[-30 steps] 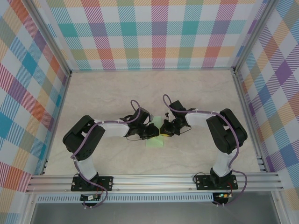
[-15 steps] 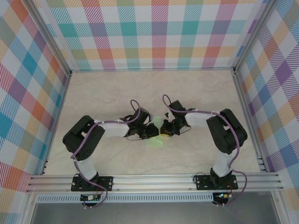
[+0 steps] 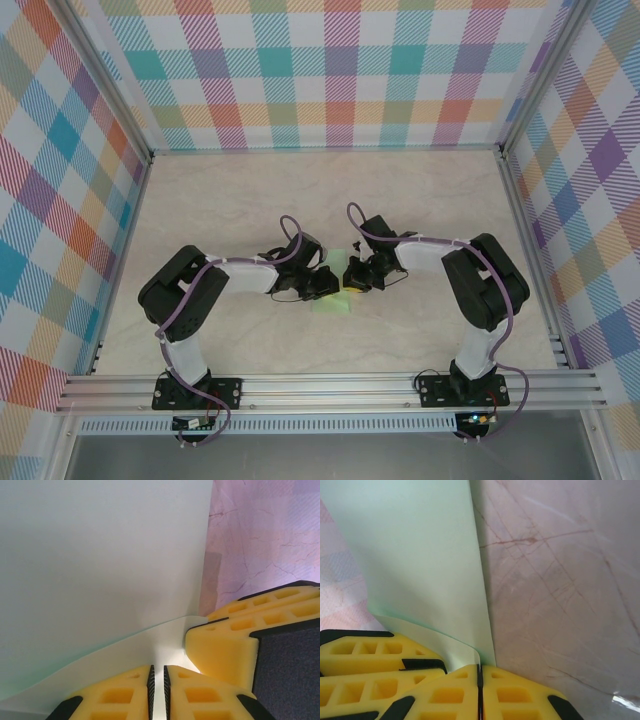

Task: Fold a paper plane with a square sheet of paper (pick it up from the middle)
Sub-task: Fold the triangle a second time at the center of the table.

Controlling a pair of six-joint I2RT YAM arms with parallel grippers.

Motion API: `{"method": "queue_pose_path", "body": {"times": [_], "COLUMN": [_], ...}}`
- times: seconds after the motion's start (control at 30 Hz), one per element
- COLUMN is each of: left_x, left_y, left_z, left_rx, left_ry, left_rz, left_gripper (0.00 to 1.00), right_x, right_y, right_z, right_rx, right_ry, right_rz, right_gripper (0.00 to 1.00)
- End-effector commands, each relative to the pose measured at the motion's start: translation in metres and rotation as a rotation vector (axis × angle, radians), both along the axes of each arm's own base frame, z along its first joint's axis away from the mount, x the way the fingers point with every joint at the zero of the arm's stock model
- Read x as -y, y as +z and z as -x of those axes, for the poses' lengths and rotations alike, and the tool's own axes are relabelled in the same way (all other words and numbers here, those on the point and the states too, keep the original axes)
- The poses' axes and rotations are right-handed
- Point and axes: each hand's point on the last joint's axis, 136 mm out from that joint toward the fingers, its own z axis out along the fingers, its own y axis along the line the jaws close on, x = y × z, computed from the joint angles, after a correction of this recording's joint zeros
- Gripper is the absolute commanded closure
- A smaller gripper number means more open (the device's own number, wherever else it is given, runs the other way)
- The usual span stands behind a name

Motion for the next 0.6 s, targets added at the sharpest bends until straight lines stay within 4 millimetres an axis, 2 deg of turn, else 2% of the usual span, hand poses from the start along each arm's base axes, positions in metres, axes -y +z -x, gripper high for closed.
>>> {"method": "queue_pose_path", "body": {"times": [0.0, 0.13, 0.27, 0.57], "left_x": [-0.008, -0.011, -0.012, -0.015], "left_y": [-0.014, -0.017, -0.018, -0.019], "left_z": [0.006, 0.009, 0.01, 0.009], "left_rx": [-0.036, -0.05, -0.051, -0.055], "left_ry": [-0.004, -0.003, -0.006, 0.013], "left_rz": [-0.062, -0.078, -0.084, -0.102], "left_gripper": [0.85, 0.87, 0.87, 0.87], "right_x": [0.014, 0.017, 0.025, 0.001], "right_y": [-0.001, 0.025, 0.039, 0.042], "right_z": [-0.004, -0.01, -0.008, 0.029], "right_rx": [0.019, 0.083, 0.124, 0.048], "right_ry": [-0.039, -0.063, -0.08, 0.007], "right_rz": [0.084, 0.078, 0.086, -0.012], "right_gripper": [0.88, 0.8, 0.78, 0.88]}}
